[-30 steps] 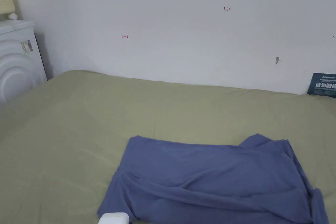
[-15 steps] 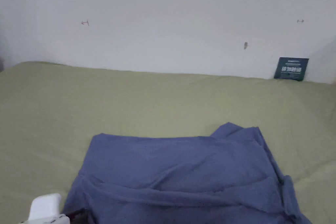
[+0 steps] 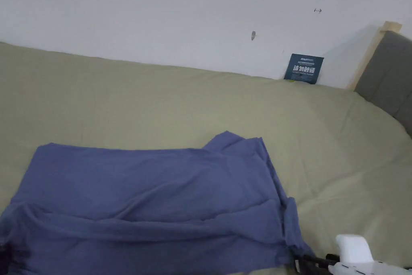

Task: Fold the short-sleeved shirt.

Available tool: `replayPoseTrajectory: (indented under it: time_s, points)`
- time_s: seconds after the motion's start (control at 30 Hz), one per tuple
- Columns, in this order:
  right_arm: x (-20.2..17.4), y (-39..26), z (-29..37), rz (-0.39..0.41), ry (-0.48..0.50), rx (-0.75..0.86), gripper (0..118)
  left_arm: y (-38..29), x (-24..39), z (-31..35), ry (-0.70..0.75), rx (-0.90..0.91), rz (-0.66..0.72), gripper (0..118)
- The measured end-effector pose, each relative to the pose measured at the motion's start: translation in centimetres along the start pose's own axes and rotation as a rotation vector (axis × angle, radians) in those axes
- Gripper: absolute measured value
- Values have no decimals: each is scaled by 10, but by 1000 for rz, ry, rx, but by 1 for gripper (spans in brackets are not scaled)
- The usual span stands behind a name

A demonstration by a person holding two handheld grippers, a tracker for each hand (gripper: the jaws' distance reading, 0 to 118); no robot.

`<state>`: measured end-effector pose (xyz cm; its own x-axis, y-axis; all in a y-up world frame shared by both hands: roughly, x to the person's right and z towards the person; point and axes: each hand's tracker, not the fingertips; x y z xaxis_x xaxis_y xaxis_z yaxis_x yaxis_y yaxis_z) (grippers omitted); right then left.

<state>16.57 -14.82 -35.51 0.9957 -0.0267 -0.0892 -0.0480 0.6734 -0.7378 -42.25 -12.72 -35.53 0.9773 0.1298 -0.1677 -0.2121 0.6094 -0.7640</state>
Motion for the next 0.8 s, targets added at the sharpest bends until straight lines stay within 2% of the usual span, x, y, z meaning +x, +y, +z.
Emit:
replayPoseTrajectory:
  time_s: [0.03, 0.1, 0.13, 0.17, 0.2, 0.23, 0.3, 0.33, 0.43, 0.5, 0.63, 0.73, 0.8]
  points:
    - [3, 2, -9, -9, 52, -6, 72, 0, -1, 1, -2, -5, -1, 3]
    - [3, 5, -22, -19, 39, 7, 71, -2, -1, -1, -4, -7, -1, 3]
    - [4, 6, -27, -27, 81, 0, 68, -3, -1, -3, -4, -10, -2, 3]
    - [7, 4, -28, -61, 108, -12, 56, -4, -1, -3, -2, -11, -9, 3]
    - [10, 3, -29, -94, 113, -20, 12, -5, -1, -3, 1, -13, -12, 3]
    - [10, 3, -24, -98, 83, -6, 12, -7, -2, -2, 0, -10, -14, 3]
    - [3, -1, -7, -111, 91, 104, 12, -9, -2, 2, -7, 11, -14, 3]
    - [1, 0, 2, -101, 90, 89, 12, -10, -3, 3, -8, 16, -11, 3]
    - [-16, 4, 23, -27, 40, 91, 12, -10, -2, 15, -16, 49, -11, 3]
    - [-19, 7, 39, -51, 75, 93, 12, -11, -2, 29, -35, 79, -32, 3]
    - [-21, 6, 69, -66, 66, 76, 12, -12, -5, 59, -61, 90, -82, 3]
    - [-15, -4, 91, -123, 80, 34, 12, -16, -10, 80, -46, 81, -132, 3]
    - [-12, -14, 105, -131, 78, 26, 12, -24, -17, 92, -40, 73, -148, 3]
